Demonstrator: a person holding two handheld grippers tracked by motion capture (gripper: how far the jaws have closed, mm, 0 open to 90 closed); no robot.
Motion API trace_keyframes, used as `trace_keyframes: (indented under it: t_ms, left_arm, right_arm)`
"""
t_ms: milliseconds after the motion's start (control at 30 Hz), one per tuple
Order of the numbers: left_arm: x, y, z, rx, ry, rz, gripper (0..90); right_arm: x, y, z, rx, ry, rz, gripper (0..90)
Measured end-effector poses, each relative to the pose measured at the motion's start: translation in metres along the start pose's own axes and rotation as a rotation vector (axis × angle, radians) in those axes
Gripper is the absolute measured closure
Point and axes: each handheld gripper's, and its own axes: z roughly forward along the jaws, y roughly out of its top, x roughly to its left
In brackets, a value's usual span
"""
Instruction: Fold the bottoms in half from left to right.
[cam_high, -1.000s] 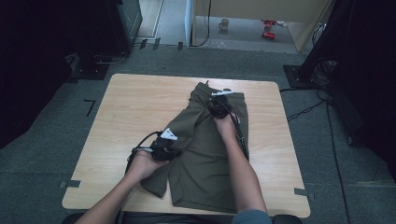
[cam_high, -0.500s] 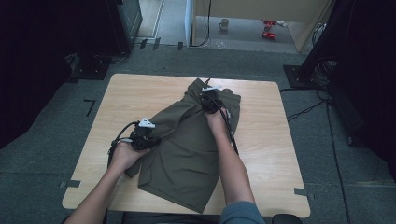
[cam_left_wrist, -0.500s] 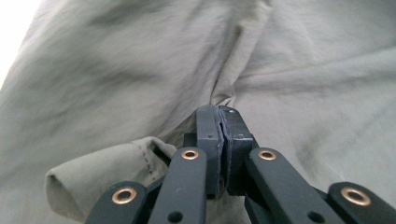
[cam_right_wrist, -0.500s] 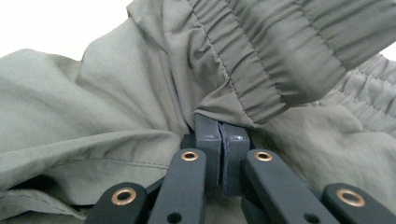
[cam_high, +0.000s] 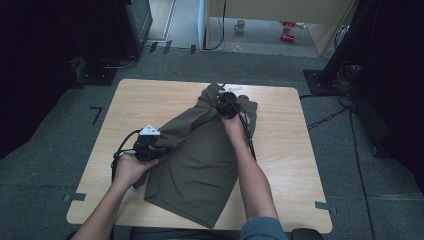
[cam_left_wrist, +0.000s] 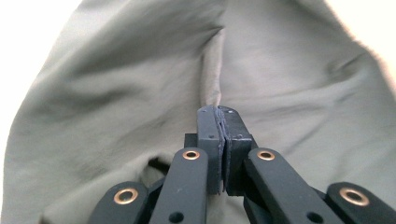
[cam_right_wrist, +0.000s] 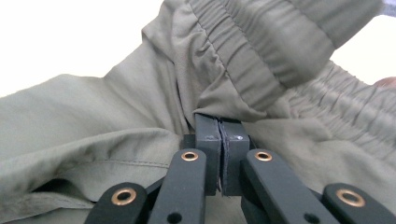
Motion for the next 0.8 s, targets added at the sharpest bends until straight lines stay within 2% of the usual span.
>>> trace_keyframes:
  t_ms: [167,367,433,667,800]
  left_arm:
    - [-0.021,0.004,-0.016,-0.033,-0.025,0.035,89.3]
    - [-0.047,0.013,-0.032,-0.072,-0.094,0.058,89.3]
    - [-0.06,0.018,-0.037,-0.086,-0.12,0.085,89.4]
    - [-0.099,0.027,-0.036,-0.091,-0.205,0.15,89.3]
    - [-0.118,0.028,-0.035,-0.099,-0.264,0.169,89.3]
  right_arm:
    - [-0.001,0.008,-0.016,-0.015,0.011,-0.013,88.4]
    - [-0.011,0.013,-0.034,-0.038,0.019,0.003,88.5]
    - [-0.014,0.014,-0.039,-0.041,0.022,0.014,88.4]
    - [-0.027,0.017,-0.062,-0.061,0.031,0.025,88.4]
    - [-0.037,0.014,-0.075,-0.053,0.036,0.037,88.3]
